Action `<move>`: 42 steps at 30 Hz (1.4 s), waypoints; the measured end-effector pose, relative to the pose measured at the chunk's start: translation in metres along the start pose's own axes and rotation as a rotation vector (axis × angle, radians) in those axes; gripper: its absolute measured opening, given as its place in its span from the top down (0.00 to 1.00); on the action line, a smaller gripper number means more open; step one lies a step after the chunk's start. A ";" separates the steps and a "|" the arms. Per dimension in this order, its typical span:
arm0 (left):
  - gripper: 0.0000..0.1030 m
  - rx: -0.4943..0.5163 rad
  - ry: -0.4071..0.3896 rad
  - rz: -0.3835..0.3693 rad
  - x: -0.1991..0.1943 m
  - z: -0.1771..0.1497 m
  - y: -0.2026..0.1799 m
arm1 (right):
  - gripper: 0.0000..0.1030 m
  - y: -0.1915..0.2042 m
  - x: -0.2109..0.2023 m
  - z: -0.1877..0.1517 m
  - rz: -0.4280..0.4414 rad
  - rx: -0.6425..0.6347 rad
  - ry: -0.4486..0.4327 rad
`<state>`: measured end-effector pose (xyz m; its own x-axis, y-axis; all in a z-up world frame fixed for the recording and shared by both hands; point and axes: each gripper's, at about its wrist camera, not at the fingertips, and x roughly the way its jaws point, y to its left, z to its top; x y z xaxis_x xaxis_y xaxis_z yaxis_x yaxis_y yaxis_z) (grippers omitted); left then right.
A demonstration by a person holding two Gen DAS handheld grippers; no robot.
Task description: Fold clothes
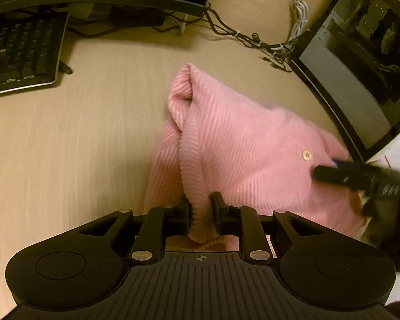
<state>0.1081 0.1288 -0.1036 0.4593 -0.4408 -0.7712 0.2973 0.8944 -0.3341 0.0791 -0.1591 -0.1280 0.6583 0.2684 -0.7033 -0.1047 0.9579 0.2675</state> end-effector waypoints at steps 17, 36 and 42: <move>0.47 -0.016 -0.166 -0.131 -0.019 0.079 0.012 | 0.00 -0.005 -0.071 0.019 -0.281 -0.161 -0.189; 0.41 0.178 -0.019 -0.119 0.115 0.149 -0.086 | 0.01 0.009 -0.057 -0.023 -0.253 -0.296 -0.046; 0.25 0.163 -0.095 -0.171 0.042 0.107 -0.078 | 0.00 -0.002 -0.065 -0.014 -0.199 -0.308 -0.101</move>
<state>0.1938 0.0320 -0.0517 0.4652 -0.5964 -0.6542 0.5047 0.7858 -0.3575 0.0257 -0.1773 -0.0921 0.7570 0.0770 -0.6488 -0.1761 0.9803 -0.0891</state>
